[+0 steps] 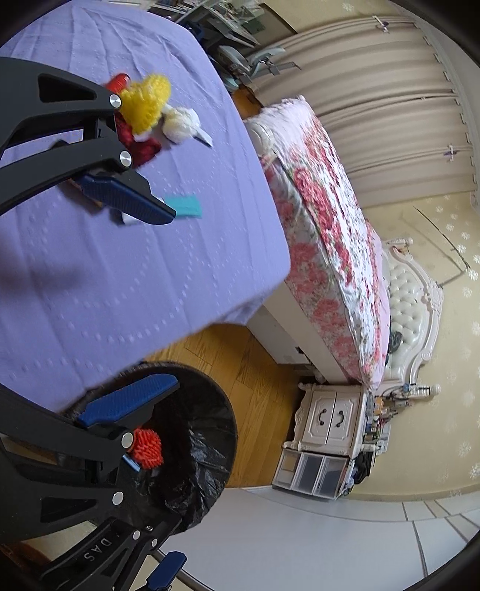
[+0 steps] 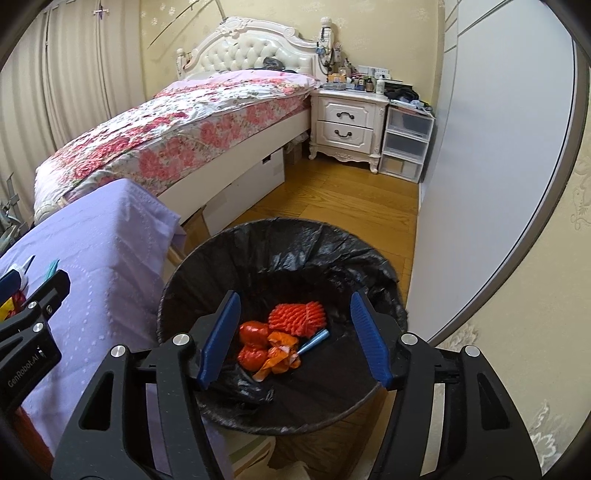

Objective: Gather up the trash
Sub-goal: 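Grasp the folded orange bag with the left gripper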

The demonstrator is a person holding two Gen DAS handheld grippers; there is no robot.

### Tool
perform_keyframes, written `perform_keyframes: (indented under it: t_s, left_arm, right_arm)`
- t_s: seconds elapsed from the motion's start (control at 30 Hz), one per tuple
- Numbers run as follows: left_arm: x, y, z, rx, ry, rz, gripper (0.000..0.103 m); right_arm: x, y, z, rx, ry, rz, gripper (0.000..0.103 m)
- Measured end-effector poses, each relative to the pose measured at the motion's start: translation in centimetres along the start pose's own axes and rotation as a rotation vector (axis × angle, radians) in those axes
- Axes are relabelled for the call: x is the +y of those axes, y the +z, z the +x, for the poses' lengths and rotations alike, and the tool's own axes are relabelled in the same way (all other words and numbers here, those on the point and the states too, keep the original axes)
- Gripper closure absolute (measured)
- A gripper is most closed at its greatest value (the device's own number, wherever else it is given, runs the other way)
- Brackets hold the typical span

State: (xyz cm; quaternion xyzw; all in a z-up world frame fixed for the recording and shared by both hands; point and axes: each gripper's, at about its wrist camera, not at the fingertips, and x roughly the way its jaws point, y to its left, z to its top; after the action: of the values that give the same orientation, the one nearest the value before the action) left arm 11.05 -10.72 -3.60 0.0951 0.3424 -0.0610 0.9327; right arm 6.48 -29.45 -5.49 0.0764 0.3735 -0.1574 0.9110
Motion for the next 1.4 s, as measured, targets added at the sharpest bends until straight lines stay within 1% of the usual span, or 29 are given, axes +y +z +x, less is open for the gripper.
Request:
perform_keyframes:
  t_s: [0.3,0.67,0.87,1.0,1.1,1.2,1.27,1.33,1.37,1.4]
  left_arm:
    - [5.1,-2.4,-1.5,0.034,0.066,-0.077,0.022]
    - [10.6,-5.0,-3.6,0.047,0.138,-0.155,0.022]
    - [13.5,-7.2,-3.9,0.088,0.173,-0.2,0.022]
    - [15.2,-8.3,-3.4,0.126,0.195,-0.228,0.022]
    - [16.4,-9.0,-2.9,0.16,0.191,-0.26,0.022]
    - [17.2,-9.0,-2.2,0.192,0.163,-0.288,0.023]
    - [17.3,-9.2,-2.0,0.198,0.159,-0.28,0.03]
    - [17.6,-9.3,-1.8,0.209,0.139,-0.277,0.045]
    - [17.7,-9.4,-1.7,0.211,0.121,-0.283,0.046]
    - [17.8,-9.6,-1.9,0.207,0.111,-0.29,0.05]
  right_arm:
    - [3.8,-1.5,-1.3,0.014,0.067,-0.061,0.042]
    - [8.5,-2.7,-3.1,0.017,0.139,-0.141,0.042]
    - [11.0,-3.6,-3.8,0.023,0.177,-0.184,0.042]
    - [12.5,-4.2,-3.9,0.032,0.198,-0.213,0.042]
    - [13.5,-4.6,-3.9,0.037,0.207,-0.236,0.042]
    - [14.2,-4.6,-4.1,0.038,0.217,-0.251,0.042]
    - [14.6,-4.7,-4.2,0.036,0.224,-0.257,0.042]
    - [15.0,-4.8,-4.3,0.038,0.23,-0.265,0.042]
    - [15.3,-5.0,-4.4,0.038,0.232,-0.269,0.042]
    - [15.5,-5.1,-4.4,0.039,0.234,-0.275,0.042]
